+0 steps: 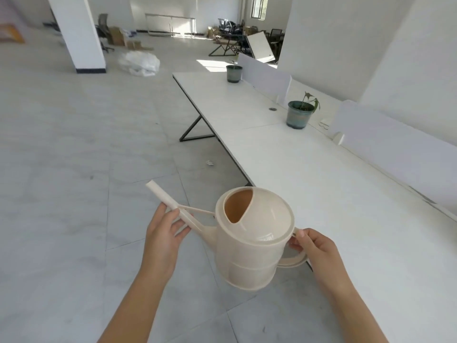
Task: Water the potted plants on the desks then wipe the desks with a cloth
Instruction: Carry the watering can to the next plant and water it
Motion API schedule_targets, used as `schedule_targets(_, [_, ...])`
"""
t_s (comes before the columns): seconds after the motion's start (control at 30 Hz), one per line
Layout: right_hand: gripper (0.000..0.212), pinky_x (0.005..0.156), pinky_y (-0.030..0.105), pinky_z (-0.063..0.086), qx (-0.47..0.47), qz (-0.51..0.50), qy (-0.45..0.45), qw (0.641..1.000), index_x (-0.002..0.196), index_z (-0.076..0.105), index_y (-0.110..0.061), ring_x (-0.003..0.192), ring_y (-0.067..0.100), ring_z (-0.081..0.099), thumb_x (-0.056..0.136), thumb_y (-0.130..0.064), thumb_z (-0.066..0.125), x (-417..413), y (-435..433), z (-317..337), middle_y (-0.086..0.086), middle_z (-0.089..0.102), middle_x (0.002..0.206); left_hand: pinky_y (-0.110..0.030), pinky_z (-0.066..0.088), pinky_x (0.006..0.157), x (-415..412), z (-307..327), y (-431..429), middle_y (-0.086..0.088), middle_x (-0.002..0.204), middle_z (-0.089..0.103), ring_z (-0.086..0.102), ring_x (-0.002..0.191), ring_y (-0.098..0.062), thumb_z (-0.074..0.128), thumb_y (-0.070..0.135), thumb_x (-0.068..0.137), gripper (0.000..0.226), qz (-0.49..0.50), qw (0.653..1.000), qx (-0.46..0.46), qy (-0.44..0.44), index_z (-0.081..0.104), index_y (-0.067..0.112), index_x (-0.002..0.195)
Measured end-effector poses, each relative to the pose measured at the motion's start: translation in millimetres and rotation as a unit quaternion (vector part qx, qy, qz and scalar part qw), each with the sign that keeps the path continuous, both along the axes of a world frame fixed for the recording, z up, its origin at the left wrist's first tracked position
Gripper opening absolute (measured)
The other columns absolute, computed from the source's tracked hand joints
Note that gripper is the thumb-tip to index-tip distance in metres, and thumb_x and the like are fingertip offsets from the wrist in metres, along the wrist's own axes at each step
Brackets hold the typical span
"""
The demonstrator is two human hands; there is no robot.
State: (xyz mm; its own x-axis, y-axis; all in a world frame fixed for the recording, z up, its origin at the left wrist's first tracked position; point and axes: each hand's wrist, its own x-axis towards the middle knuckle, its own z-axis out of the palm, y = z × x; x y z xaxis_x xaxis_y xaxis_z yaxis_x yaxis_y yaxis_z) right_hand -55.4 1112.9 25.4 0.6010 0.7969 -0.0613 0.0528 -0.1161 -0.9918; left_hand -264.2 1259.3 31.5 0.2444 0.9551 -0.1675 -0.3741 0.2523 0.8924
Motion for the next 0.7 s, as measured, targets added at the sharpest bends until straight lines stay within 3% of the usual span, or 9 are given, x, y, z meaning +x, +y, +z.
schedule_targets(0.1, [0.028,0.061,0.005,0.045,0.008,0.000,0.002,1.000,0.070,0.066,-0.011,0.070,0.001,0.065,0.090,-0.014,0.047,-21.7,42.1,-1.5,-0.009,0.071,0.065,-0.032,0.048,0.080,-23.0,3.3,39.2,-0.005,0.094,0.059,0.058,0.095,-0.023,0.043,0.011,0.093,0.035,0.001,1.000,0.002,0.000,0.047,0.006,0.128])
schedule_targets(0.23, [0.027,0.066,0.010,0.051,0.021,-0.003,0.004,1.000,0.073,0.066,-0.013,0.072,-0.002,0.065,0.091,-0.013,0.047,-41.9,91.6,-1.0,-0.012,0.072,0.066,-0.031,0.048,0.079,-40.7,10.5,86.1,-0.005,0.090,0.060,0.058,0.092,-0.021,0.041,0.010,0.094,0.018,-0.008,1.000,0.010,0.002,0.050,0.011,0.109])
schedule_targets(0.4, [0.026,0.070,0.012,0.052,0.016,-0.003,0.002,1.000,0.073,0.067,-0.014,0.075,0.000,0.066,0.090,-0.016,0.047,-48.4,136.8,-4.4,-0.010,0.073,0.070,-0.032,0.049,0.080,-44.4,3.3,136.1,-0.008,0.093,0.058,0.059,0.092,-0.021,0.040,0.011,0.094,0.018,-0.013,1.000,0.002,-0.003,0.050,0.010,0.109])
schedule_targets(0.7, [0.028,0.067,0.012,0.052,0.003,0.010,0.013,1.000,0.068,0.066,-0.012,0.074,-0.001,0.066,0.090,-0.011,0.047,8.7,242.2,-15.9,-0.010,0.073,0.067,-0.039,0.047,0.089,5.3,-9.0,238.8,-0.014,0.111,0.058,0.060,0.097,-0.023,0.042,0.012,0.094,0.044,-0.007,1.000,-0.023,0.016,0.037,0.005,0.138])
